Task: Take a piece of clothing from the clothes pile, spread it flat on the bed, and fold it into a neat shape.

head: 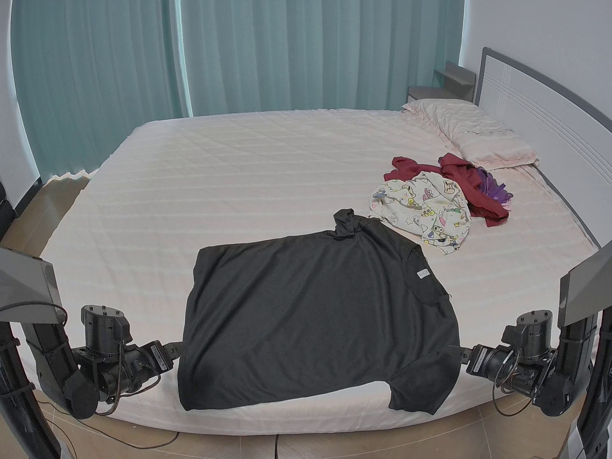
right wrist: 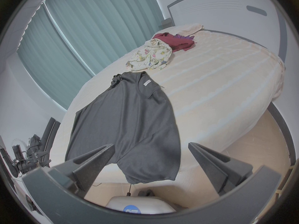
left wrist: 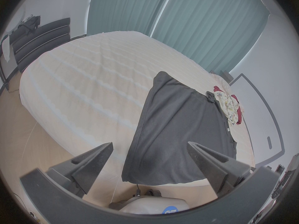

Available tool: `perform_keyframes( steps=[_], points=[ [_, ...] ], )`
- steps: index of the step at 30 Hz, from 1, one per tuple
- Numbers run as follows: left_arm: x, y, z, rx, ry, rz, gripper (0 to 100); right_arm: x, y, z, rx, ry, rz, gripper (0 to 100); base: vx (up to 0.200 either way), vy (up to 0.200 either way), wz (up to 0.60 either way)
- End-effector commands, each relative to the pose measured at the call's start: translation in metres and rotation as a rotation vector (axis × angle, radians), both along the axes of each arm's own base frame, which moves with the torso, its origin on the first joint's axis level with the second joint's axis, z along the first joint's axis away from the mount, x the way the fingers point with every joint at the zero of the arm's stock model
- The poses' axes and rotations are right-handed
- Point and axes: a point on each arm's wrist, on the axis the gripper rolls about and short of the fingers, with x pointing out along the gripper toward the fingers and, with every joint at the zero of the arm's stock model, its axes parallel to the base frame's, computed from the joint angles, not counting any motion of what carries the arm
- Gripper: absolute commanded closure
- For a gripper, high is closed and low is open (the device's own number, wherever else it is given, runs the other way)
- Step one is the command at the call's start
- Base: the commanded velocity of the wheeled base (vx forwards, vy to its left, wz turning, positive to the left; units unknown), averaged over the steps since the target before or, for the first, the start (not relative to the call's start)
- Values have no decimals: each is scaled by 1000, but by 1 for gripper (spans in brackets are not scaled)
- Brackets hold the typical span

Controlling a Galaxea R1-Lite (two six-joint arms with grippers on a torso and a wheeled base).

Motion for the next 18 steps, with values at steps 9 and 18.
perform_keyframes(
  steps=[9,18],
  points=[
    [0,0,-13,4,51,-1,0,-5,-4,0,-109,-1,-99,0,156,0,0],
    [1,0,-15,-10,40,-11,0,-5,-1,4,-106,-20,-106,0,0,0,0]
  ],
)
